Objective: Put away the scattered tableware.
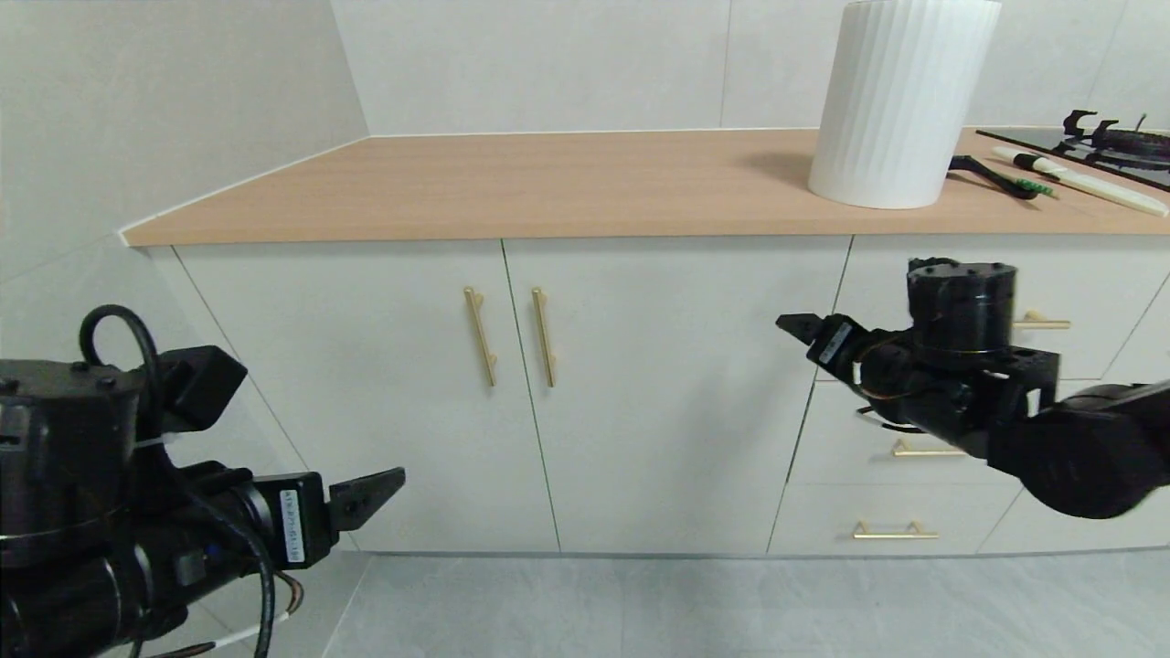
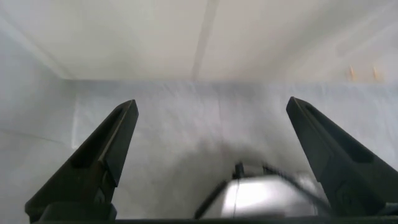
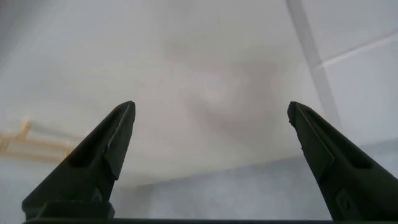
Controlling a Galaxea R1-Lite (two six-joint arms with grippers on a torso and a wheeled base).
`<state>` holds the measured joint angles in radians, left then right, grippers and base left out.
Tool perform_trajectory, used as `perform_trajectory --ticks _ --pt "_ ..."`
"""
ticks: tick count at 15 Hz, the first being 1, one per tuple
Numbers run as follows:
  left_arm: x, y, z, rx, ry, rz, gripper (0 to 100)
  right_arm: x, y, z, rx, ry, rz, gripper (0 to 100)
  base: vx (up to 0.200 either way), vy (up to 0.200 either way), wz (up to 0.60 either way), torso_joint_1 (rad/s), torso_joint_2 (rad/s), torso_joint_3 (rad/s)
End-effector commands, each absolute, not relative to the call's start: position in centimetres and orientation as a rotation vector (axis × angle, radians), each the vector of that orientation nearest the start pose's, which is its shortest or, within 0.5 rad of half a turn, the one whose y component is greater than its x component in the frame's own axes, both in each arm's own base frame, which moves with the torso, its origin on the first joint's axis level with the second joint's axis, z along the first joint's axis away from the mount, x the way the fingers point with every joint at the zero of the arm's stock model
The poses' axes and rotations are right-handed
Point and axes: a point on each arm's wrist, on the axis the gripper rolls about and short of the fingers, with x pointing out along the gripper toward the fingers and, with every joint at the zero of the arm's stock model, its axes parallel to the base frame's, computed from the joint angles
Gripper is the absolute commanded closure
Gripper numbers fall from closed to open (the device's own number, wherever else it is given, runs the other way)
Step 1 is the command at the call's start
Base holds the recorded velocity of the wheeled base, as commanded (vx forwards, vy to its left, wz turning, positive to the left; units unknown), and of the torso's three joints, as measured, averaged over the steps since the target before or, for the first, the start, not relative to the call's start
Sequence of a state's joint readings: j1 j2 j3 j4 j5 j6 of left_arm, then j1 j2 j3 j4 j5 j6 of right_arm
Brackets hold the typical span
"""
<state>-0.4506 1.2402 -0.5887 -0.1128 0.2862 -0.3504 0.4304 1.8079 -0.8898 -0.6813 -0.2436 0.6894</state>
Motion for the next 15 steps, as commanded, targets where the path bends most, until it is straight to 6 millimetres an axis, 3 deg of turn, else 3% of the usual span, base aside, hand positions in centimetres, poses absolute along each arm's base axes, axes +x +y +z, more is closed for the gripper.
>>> perform_trajectory --ticks 1,4,5,6,8,11,15 --pt "13.0 -5.2 18.6 -0.177 0.448 -0.023 0 22.5 10.1 20.9 0.49 0.181 0.167 0 0.0 0.0 0.0 0.0 0.0 0.0" --pt "5.6 -1.7 16.6 -0.211 0.282 -0.052 0 14.3 6.0 20.1 0.379 0.096 0.139 0 0.0 0.0 0.0 0.0 0.0 0.0" --pt "4.4 -1.1 16.3 -0.205 0.237 -0.042 0 12.8 5.2 20.0 0.365 0.061 0.12 0 0.0 0.0 0.0 0.0 0.0 0.0" --pt "2.2 0.0 15.7 -0.171 0.163 0.009 0 9.2 3.3 19.8 0.339 -0.031 0.103 0 0.0 0.0 0.0 0.0 0.0 0.0" --pt "-0.8 0.9 15.0 -0.122 0.083 0.069 0 5.1 1.2 19.1 0.26 -0.114 0.054 0 0.0 0.0 0.0 0.0 0.0 0.0" --pt "-3.2 1.3 13.5 -0.11 0.011 0.154 0 0.2 -0.7 17.1 0.183 -0.149 -0.008 0 0.0 0.0 0.0 0.0 0.0 0.0" --pt "-3.0 1.2 11.5 -0.107 0.037 0.273 0 -3.3 -1.3 15.0 0.081 -0.228 -0.158 0 0.0 0.0 0.0 0.0 0.0 0.0"
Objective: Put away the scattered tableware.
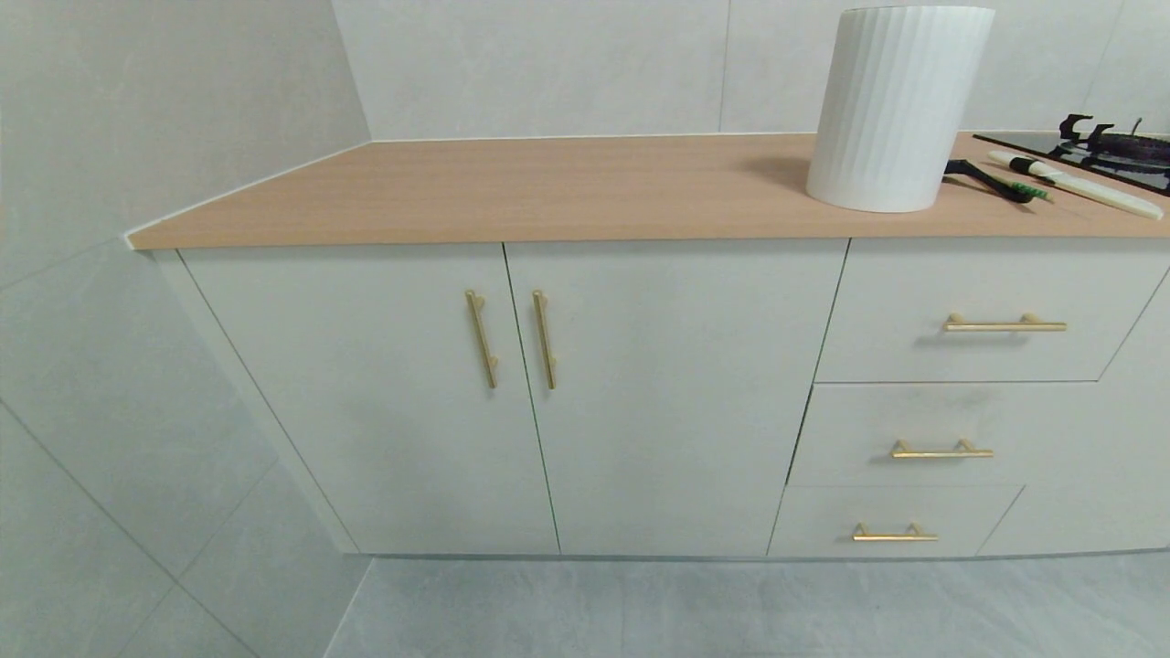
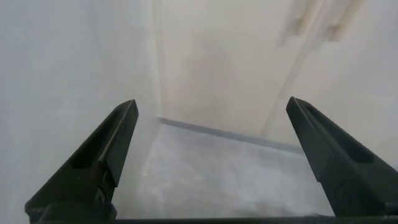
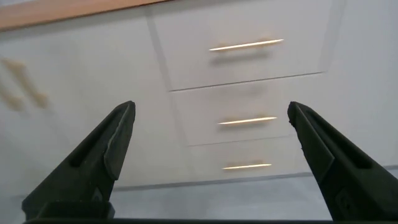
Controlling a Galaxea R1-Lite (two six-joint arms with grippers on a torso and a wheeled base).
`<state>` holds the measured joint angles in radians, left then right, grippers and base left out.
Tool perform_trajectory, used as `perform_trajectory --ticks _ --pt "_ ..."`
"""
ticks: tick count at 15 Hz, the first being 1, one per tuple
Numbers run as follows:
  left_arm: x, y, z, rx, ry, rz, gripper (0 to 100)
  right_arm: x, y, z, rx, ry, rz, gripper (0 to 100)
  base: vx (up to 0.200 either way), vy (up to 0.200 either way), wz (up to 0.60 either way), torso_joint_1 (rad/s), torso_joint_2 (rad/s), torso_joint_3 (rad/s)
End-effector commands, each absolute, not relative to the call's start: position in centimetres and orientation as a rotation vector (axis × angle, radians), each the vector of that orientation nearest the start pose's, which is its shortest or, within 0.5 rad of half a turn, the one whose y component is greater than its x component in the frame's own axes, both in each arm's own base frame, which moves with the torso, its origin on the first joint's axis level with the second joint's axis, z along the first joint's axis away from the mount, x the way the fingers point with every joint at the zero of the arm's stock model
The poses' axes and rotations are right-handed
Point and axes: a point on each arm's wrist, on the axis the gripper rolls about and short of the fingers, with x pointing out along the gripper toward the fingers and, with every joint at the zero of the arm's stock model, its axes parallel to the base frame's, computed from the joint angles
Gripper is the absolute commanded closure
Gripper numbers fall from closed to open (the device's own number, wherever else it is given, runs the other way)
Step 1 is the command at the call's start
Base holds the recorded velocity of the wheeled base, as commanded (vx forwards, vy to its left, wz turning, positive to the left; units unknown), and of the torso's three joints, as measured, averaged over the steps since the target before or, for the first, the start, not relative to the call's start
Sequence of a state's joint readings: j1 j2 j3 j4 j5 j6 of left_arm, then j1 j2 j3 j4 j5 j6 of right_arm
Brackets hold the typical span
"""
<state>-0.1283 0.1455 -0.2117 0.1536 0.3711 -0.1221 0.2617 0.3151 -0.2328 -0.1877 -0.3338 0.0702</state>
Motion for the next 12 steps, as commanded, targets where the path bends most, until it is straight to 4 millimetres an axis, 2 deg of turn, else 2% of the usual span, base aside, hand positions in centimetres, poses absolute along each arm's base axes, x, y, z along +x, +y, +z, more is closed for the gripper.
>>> perform_trajectory --ticks 1,2,3,5,7,8,9,12 --pt "-3.2 1.0 11.4 -0.105 0.028 0.32 0 -3.3 -1.4 14.6 0.077 -0.21 -0.199 0 0.0 0.0 0.0 0.0 0.0 0.0" --pt "-3.4 0.9 11.3 -0.096 0.015 0.343 0 -3.3 -1.4 14.6 0.085 -0.21 -0.24 0 0.0 0.0 0.0 0.0 0.0 0.0" --pt "-3.8 0.8 10.2 -0.053 -0.011 0.362 0 -3.3 -1.6 14.5 0.086 -0.202 -0.308 0 0.0 0.0 0.0 0.0 0.0 0.0" --pt "-3.1 0.8 8.5 -0.025 0.036 0.393 0 -3.0 -1.5 13.7 0.08 -0.176 -0.367 0 0.0 0.0 0.0 0.0 0.0 0.0" --pt "-2.8 0.8 8.3 -0.001 0.013 0.364 0 -3.2 -1.2 12.1 0.07 -0.168 -0.492 0 0.0 0.0 0.0 0.0 0.0 0.0" --pt "-2.8 0.7 8.2 0.015 0.013 0.33 0 -3.4 -1.1 11.3 0.06 -0.177 -0.514 0 0.0 0.0 0.0 0.0 0.0 0.0" --pt "-2.7 0.5 8.2 0.031 0.008 0.227 0 -2.8 -1.1 9.1 0.037 -0.118 -0.502 0 0.0 0.0 0.0 0.0 0.0 0.0" --pt "-2.3 0.0 7.6 0.009 -0.003 0.02 0 -2.5 -1.0 8.1 0.066 -0.06 -0.456 0 0.0 0.0 0.0 0.0 0.0 0.0"
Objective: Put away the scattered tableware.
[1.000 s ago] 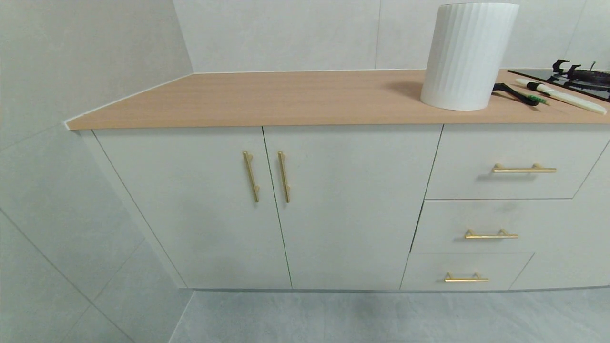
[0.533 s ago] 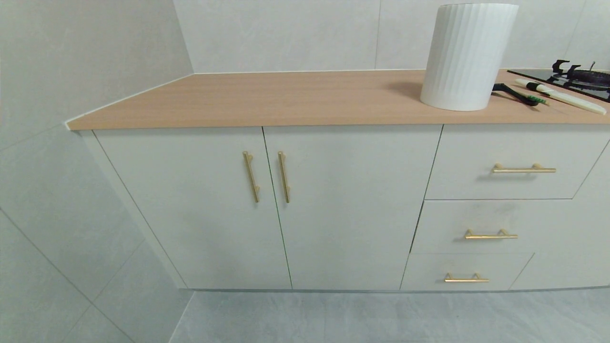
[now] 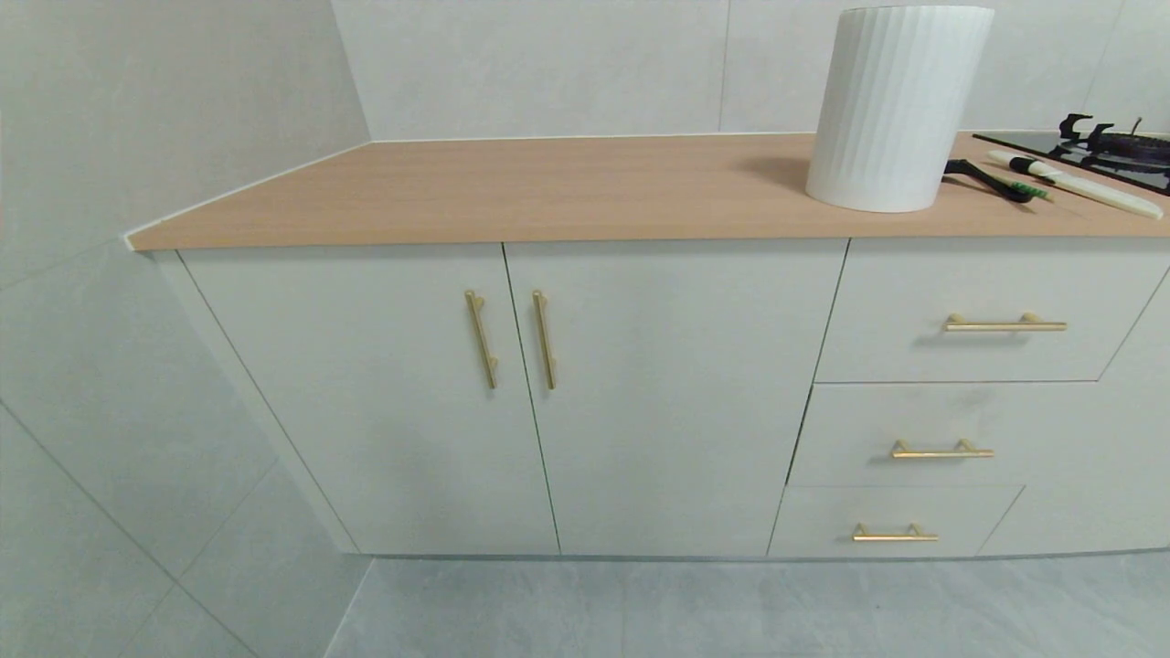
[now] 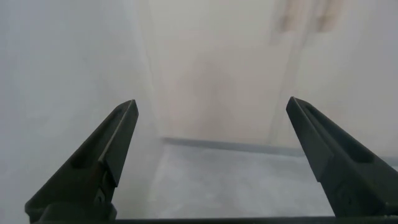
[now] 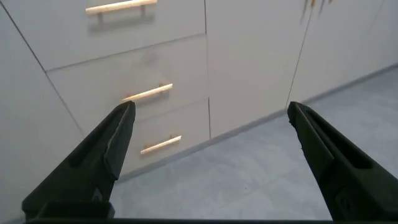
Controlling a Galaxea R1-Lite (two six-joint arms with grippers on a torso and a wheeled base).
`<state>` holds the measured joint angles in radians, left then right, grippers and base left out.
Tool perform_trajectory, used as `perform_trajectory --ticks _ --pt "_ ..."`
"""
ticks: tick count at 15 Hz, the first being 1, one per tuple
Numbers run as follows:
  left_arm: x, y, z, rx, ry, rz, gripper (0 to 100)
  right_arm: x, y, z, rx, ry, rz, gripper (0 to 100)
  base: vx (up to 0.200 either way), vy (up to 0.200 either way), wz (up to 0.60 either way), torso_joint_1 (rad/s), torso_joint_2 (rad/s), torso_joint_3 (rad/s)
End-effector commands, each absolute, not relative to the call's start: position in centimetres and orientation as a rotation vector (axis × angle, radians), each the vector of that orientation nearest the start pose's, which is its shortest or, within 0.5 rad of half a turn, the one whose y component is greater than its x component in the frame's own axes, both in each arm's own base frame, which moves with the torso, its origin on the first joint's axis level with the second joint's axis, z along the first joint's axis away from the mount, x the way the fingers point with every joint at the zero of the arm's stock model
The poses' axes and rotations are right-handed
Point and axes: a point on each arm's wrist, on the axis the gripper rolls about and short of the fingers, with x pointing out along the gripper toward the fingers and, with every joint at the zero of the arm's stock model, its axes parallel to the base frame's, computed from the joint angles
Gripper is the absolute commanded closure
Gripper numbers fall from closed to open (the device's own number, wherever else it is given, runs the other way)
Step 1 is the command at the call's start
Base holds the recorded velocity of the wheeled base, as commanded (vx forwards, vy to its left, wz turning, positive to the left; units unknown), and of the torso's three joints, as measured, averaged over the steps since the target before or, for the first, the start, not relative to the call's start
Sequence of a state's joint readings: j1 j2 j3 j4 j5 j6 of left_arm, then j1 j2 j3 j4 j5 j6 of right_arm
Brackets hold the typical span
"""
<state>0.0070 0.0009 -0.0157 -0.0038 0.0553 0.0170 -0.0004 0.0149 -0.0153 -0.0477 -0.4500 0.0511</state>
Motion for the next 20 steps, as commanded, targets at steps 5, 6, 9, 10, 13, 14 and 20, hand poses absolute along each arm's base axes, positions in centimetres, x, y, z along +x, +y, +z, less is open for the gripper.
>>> perform_trajectory --ticks 5,6,9,10,13,14,20 --pt "-2.28 0.03 7.56 0.0 -0.002 0.021 0 -2.28 0.0 7.55 0.009 0.005 -0.011 0 0.0 0.0 0.0 0.0 0.0 0.0" --pt "-2.28 0.03 7.56 0.0 -0.002 0.021 0 -2.29 0.02 7.5 -0.008 0.012 0.002 0 0.0 0.0 0.0 0.0 0.0 0.0" --pt "-2.28 0.03 7.56 0.002 -0.002 0.021 0 -2.29 0.01 7.57 -0.008 0.0 0.0 0 0.0 0.0 0.0 0.0 0.0 0.0" --pt "-2.28 0.03 7.56 0.002 -0.002 0.021 0 -2.29 0.01 7.57 -0.008 0.0 0.002 0 0.0 0.0 0.0 0.0 0.0 0.0" --pt "-2.28 0.03 7.56 -0.002 -0.002 0.023 0 -2.29 0.01 7.57 -0.008 0.0 0.002 0 0.0 0.0 0.0 0.0 0.0 0.0" --pt "-2.28 0.03 7.56 -0.002 -0.002 0.023 0 -2.29 0.01 7.57 -0.008 0.0 0.002 0 0.0 0.0 0.0 0.0 0.0 0.0" --pt "-2.28 0.03 7.56 0.0 -0.002 0.021 0 -2.29 0.01 7.57 -0.008 0.0 0.002 0 0.0 0.0 0.0 0.0 0.0 0.0"
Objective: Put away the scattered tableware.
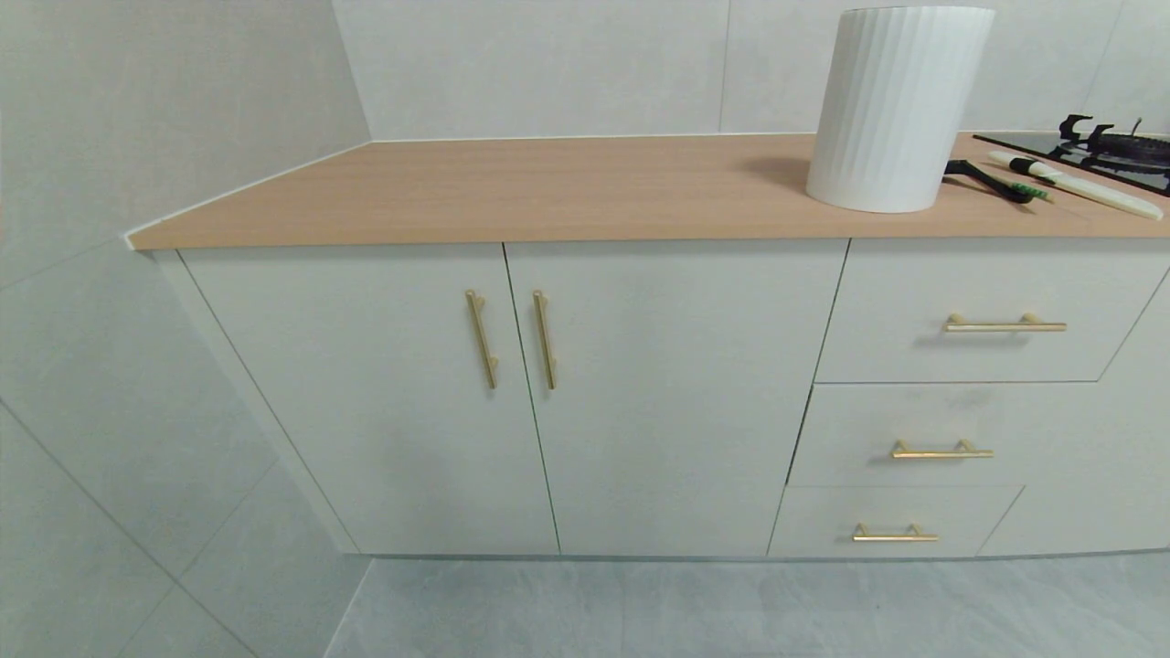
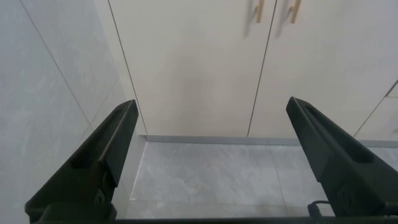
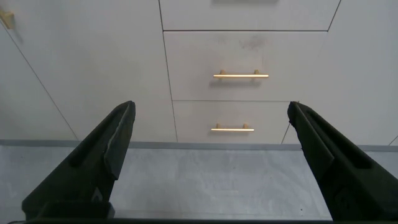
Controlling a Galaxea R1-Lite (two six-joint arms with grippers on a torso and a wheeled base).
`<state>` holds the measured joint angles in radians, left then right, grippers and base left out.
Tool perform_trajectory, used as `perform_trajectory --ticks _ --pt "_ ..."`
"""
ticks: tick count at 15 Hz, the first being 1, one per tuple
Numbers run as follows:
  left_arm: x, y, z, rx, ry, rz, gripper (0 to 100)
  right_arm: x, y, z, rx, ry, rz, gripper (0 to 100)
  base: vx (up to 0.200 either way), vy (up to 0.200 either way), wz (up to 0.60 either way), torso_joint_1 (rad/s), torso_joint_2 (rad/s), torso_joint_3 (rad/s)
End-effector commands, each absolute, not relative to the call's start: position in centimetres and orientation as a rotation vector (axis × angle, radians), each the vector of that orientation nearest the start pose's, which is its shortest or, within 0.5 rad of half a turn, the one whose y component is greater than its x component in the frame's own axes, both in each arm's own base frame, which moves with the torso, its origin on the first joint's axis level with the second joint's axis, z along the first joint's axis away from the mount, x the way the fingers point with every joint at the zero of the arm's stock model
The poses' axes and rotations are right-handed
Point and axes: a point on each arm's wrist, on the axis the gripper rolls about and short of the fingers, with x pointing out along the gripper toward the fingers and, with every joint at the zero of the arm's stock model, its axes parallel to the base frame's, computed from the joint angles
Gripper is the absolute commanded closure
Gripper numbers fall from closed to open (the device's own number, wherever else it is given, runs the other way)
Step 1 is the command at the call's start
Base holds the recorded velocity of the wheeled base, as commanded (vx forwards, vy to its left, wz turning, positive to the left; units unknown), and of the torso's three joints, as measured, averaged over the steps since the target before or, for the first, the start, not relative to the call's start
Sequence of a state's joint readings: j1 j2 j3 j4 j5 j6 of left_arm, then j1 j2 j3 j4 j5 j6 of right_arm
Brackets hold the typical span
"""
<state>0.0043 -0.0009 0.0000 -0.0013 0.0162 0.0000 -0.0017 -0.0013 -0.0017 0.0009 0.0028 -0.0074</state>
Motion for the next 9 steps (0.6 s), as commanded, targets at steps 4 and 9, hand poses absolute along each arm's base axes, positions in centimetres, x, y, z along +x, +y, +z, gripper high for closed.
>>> perform_trajectory --ticks 4,9 --pt "-2.28 0.03 7.56 0.0 -0.002 0.021 0 -2.29 0.01 7.57 -0.008 0.0 0.002 0 0.0 -0.15 0.0 0.004 0.0 0.002" --pt "-2.28 0.03 7.56 0.002 -0.002 0.021 0 -2.29 0.01 7.57 -0.008 0.0 0.002 0 0.0 -0.2 0.0 0.0 0.0 0.002"
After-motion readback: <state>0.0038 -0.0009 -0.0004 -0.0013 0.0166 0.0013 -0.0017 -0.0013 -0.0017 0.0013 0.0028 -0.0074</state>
